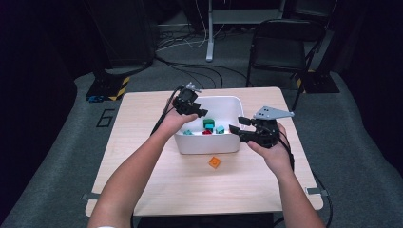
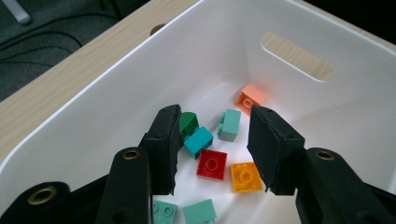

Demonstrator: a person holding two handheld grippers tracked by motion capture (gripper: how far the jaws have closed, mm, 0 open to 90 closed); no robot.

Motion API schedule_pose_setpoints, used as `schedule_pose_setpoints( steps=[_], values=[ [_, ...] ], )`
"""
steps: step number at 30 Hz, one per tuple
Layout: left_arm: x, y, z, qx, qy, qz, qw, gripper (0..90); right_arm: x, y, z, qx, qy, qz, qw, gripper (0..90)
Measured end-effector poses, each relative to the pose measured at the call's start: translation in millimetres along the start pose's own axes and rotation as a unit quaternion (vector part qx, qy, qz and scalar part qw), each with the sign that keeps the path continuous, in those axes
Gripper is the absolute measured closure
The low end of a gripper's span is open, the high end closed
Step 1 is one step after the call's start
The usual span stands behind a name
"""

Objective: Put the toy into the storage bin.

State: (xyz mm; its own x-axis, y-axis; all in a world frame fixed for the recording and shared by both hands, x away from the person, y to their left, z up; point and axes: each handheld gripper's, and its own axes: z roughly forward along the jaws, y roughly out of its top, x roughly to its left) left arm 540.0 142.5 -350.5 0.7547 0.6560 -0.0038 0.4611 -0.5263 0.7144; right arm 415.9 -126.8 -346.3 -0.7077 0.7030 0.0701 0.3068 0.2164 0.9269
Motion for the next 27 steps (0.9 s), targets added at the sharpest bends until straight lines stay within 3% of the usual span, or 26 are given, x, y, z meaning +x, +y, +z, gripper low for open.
schedule_pose_setpoints(
  steps=[7,14,20,27],
  values=[
    [-23.5,-14.8,-31.0,-0.028,-0.032,0.02,0.9989,54.3,0.6,-0.4,1.4,0.003,0.0,0.001,1.0,48.4],
    [-51.1,-33.2,-52.3,-0.035,-0.064,0.052,0.996,54.8,1.2,-0.5,1.4,0.003,0.0,0.003,1.0,48.3],
    [-63.8,-51.4,-52.8,-0.029,-0.069,0.058,0.9955,54.4,1.9,-0.5,1.5,0.003,0.0,0.004,1.0,48.3],
    [-68.5,-76.8,-38.1,-0.014,-0.077,0.043,0.996,53.9,1.6,-0.9,2.4,0.005,0.001,0.0,1.0,48.2]
  ],
)
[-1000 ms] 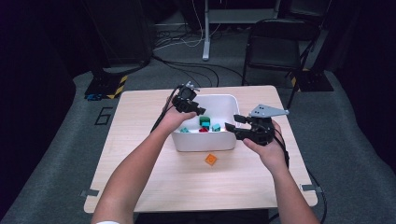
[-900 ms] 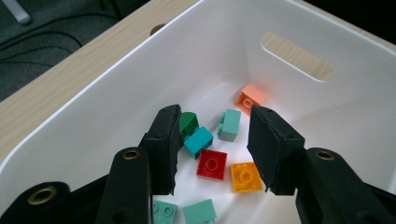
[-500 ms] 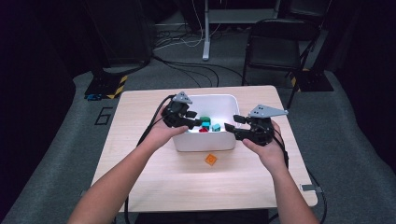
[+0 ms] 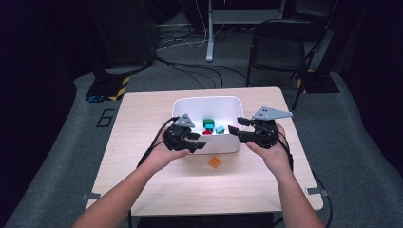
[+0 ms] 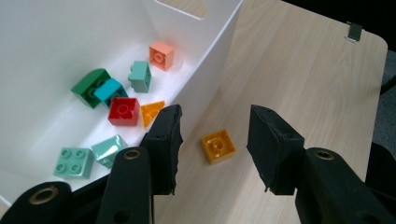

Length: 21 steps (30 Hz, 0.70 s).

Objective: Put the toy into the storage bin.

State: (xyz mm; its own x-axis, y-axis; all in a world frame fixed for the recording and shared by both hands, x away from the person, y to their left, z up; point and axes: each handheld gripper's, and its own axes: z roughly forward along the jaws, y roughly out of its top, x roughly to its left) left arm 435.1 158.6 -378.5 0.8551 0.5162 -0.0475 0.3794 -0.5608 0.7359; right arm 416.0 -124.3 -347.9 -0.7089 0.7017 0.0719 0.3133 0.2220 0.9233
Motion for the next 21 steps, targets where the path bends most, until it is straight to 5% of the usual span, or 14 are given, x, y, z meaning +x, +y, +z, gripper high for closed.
schedule_pose_setpoints(
  steps=[21],
  values=[
    [-9.4,-48.0,57.7,0.019,-0.002,-0.031,0.9993,48.9,0.0,0.0,-0.6,-0.002,-0.001,0.001,1.0,48.2]
  ],
)
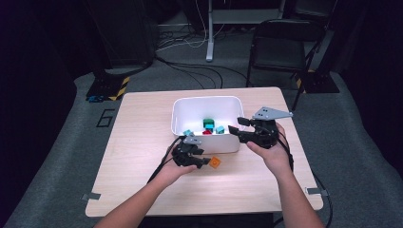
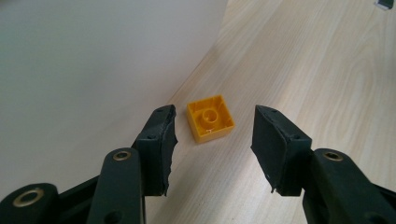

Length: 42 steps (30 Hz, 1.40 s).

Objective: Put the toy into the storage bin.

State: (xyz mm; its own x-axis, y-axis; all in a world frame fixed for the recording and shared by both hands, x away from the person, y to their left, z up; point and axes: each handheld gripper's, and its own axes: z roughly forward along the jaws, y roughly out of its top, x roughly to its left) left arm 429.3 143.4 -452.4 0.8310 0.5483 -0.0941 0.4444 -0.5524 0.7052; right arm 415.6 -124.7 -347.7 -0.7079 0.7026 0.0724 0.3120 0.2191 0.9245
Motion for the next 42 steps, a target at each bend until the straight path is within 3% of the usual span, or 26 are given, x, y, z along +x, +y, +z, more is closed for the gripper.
schedule_pose_setpoints(
  steps=[9,25,28,33,42],
  values=[
    [-0.2,-8.6,17.6,0.005,0.009,-0.011,0.9999,46.4,1.2,0.1,0.9,0.002,0.0,-0.002,1.0,48.2],
    [-4.8,-13.8,44.5,0.027,0.001,-0.005,0.9996,45.7,1.4,0.0,1.4,0.002,0.001,-0.002,1.0,48.2],
    [-5.7,-13.8,49.6,0.031,0.004,0.005,0.9995,45.7,1.1,0.0,1.0,0.001,0.001,-0.001,1.0,48.2],
    [-7.1,-12.5,55.5,0.03,0.0,0.002,0.9995,45.7,0.9,0.1,0.8,0.001,0.001,-0.001,1.0,48.2],
    [-10.4,-9.1,62.8,0.025,0.001,0.015,0.9996,45.9,0.5,0.1,0.7,0.001,0.001,-0.001,1.0,48.2]
  ],
)
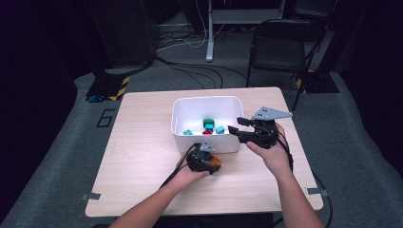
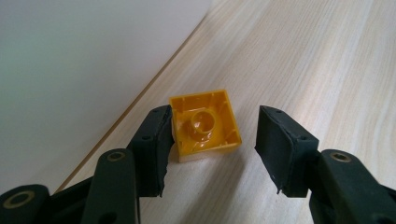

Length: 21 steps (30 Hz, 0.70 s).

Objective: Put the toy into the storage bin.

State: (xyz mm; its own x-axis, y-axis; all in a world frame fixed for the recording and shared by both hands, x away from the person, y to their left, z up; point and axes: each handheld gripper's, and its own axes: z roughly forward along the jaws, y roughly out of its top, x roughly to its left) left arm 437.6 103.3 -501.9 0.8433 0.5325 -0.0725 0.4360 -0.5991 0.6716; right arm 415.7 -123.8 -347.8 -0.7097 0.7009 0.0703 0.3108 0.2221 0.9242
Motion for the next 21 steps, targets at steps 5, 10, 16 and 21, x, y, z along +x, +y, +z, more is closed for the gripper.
schedule_pose_setpoints(
  steps=[5,10,16,21],
  values=[
    [-1.4,1.1,4.6,0.004,0.002,0.003,1.0,47.2,0.4,-0.1,0.5,0.001,-0.001,0.0,1.0,48.2],
    [-3.8,1.7,8.8,0.006,0.004,0.01,0.9999,51.1,0.0,0.0,0.0,0.0,0.0,0.0,1.0,48.2],
    [-7.2,2.2,10.1,0.01,0.004,0.019,0.9998,57.1,-0.1,-0.1,0.1,0.0,0.001,0.0,1.0,48.2],
    [-7.7,3.1,6.4,0.01,0.001,0.018,0.9998,57.9,-0.4,-0.2,0.4,0.001,0.0,0.0,1.0,48.2]
  ],
)
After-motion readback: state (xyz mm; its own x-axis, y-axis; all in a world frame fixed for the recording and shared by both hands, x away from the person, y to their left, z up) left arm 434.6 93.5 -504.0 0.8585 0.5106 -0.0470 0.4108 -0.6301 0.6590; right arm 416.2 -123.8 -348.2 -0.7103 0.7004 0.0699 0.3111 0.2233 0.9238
